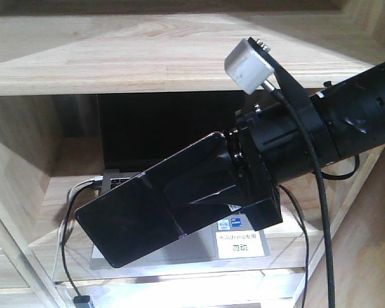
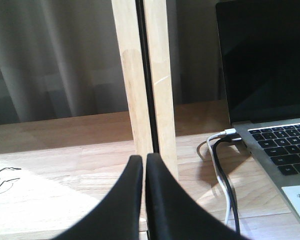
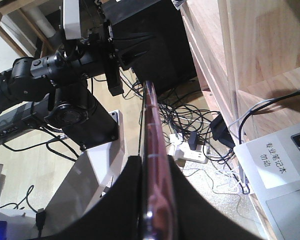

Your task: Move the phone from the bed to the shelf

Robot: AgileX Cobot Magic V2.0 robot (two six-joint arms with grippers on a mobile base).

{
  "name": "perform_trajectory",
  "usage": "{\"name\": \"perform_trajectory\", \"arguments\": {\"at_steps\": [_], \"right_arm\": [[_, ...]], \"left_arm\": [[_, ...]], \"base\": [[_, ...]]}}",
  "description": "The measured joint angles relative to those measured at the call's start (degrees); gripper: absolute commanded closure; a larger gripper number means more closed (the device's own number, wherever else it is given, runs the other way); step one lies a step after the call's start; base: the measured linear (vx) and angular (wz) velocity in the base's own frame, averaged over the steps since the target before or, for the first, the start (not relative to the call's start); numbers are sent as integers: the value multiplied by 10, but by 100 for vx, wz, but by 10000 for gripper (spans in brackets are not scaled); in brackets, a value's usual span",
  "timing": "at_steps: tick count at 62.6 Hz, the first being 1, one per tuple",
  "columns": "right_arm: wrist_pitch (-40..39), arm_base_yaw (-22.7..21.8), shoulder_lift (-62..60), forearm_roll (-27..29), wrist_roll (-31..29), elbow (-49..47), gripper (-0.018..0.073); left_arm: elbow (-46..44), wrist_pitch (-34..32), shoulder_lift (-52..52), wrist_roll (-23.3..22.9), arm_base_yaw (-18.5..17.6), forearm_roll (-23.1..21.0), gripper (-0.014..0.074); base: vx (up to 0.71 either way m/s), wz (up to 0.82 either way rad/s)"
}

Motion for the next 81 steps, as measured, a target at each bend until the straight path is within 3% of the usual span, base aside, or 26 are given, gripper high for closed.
{"name": "perform_trajectory", "arguments": {"at_steps": [57,81], "right_arm": [[0,0,-8,10,0,0,561],[-103,0,-93,31,0,0,561]], "left_arm": [[0,0,0,0,0,0,595],[0,0,0,0,0,0,595]], "base": [[0,0],[0,0]]}}
